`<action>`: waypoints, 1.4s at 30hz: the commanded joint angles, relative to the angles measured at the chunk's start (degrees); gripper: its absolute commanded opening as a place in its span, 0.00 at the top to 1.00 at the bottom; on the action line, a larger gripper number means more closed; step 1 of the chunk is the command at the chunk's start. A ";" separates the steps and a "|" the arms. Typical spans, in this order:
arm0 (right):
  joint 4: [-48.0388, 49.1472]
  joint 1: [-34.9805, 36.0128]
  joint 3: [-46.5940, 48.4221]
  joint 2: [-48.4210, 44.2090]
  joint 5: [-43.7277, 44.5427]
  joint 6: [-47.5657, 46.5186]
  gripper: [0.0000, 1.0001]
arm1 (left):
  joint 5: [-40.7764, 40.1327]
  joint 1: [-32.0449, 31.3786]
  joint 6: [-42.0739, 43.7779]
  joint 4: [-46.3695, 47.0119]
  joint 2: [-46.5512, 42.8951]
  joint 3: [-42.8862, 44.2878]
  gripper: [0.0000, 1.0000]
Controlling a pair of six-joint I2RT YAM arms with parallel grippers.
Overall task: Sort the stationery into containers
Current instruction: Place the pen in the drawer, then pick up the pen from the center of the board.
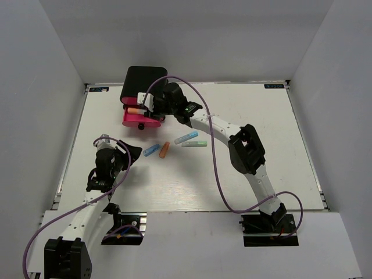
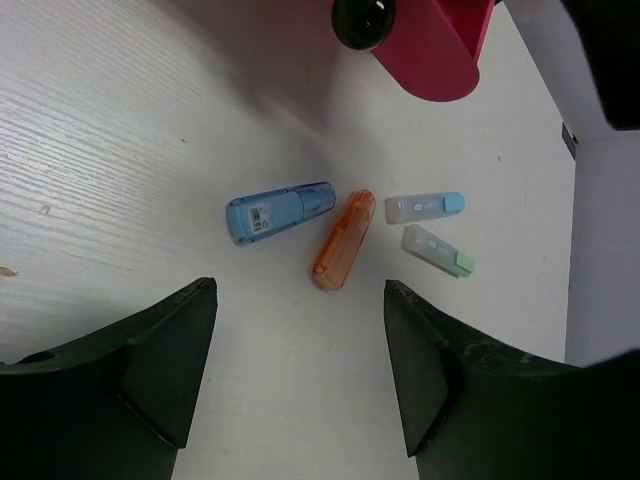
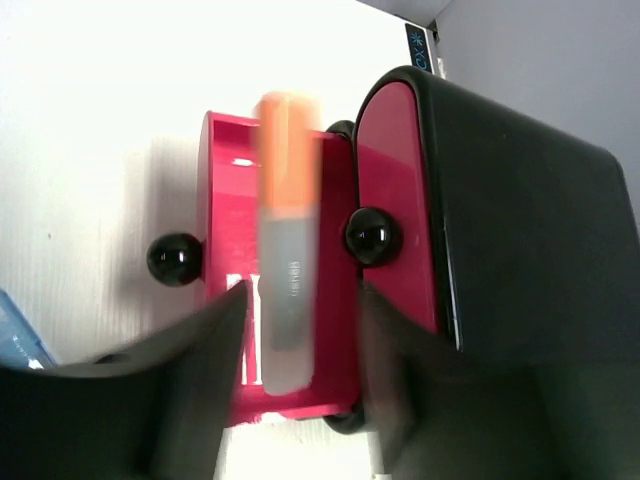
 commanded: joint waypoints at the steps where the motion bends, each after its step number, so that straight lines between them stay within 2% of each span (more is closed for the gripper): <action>1: 3.83 0.45 1.31 1.82 1.60 0.78 0.41 | -0.04 -0.19 -0.13 0.76 -0.18 -0.40 0.22; 2: 3.92 0.54 1.92 2.16 1.87 1.04 0.36 | -0.04 -0.19 -0.13 0.76 -0.18 -0.40 0.22; 4: 4.44 0.63 2.11 2.17 2.48 1.56 0.32 | -0.04 -0.19 -0.13 0.76 -0.18 -0.40 0.22; 7: 4.88 0.28 1.85 0.69 2.66 2.79 0.32 | -0.04 -0.19 -0.13 0.76 -0.18 -0.40 0.22; 9: 5.76 0.10 -0.95 -0.90 2.83 4.11 0.38 | -0.04 -0.19 -0.13 0.76 -0.18 -0.40 0.22; 10: 6.29 -0.77 -2.27 -4.65 2.92 4.73 0.42 | -0.04 -0.19 -0.13 0.76 -0.18 -0.40 0.22; 11: 6.47 -0.95 -3.68 -6.08 2.66 5.25 0.59 | 0.48 -0.19 -0.13 1.28 -0.18 -0.40 0.22; 13: 6.12 -2.87 -10.44 -12.57 0.74 5.78 0.78 | 1.01 -0.19 -0.13 1.98 -0.18 -0.40 0.22; 14: 5.25 -3.32 -12.55 -15.90 -0.06 5.61 0.91 | 1.01 -0.19 -0.13 1.99 0.34 -0.40 0.22; 15: 2.97 -4.28 -16.14 -17.42 -1.02 5.09 0.97 | 1.01 -0.19 -0.13 1.99 0.34 -0.40 0.24; 16: 1.47 -5.51 -19.66 -19.95 -3.73 3.17 1.00 | 1.01 -0.19 -0.13 2.60 0.34 -0.40 0.25; 17: -4.89 -7.35 -24.48 -23.55 -4.80 2.37 1.00 | 1.53 -0.71 -0.13 3.22 0.95 -0.40 0.27; 19: -10.12 -8.67 -27.13 -26.28 -9.71 -3.13 1.00 | 1.54 -0.72 -0.13 3.83 1.48 -0.40 0.30; 20: -16.32 -9.99 -29.42 -26.83 -15.65 -5.27 1.00 | 2.06 -0.72 -0.13 4.36 1.49 -0.40 0.37; 21: -23.61 -10.44 -30.49 -27.18 -17.01 -11.03 0.95 | 2.07 -0.72 -0.13 4.36 1.49 -0.40 0.40; 22: -26.55 -11.32 -33.11 -27.71 -17.29 -13.44 0.79 | 2.07 -0.72 -0.13 4.97 2.01 -0.40 0.43; 23: -31.63 -11.41 -34.27 -27.71 -16.42 -18.16 0.53 | 2.07 -0.72 -0.13 4.98 2.01 -0.40 0.46; 24: -32.37 -11.59 -35.32 -27.80 -15.80 -19.16 0.47 | 2.59 -0.72 -0.13 4.98 2.01 -0.40 0.46; 26: -31.16 -12.20 -39.89 -27.89 -13.79 -20.14 0.42 | 3.20 -0.72 0.40 5.51 2.54 -0.40 0.46; 28: -28.35 -12.73 -41.92 -27.45 -11.50 -19.35 0.39 | 3.21 -0.72 0.40 5.51 2.54 0.13 0.41; 30: -26.59 -12.99 -41.40 -25.52 -9.83 -18.56 0.38 | 3.21 -0.72 0.93 4.80 2.54 0.83 0.34; 33: -24.21 -12.91 -40.00 -22.80 -6.76 -17.33 0.36 | 3.21 -0.72 0.93 3.49 1.76 0.83 0.29; 42: -24.47 -12.99 -35.07 -17.43 -4.28 -17.76 0.36 | 3.21 -0.72 3.30 0.41 -0.27 2.50 0.25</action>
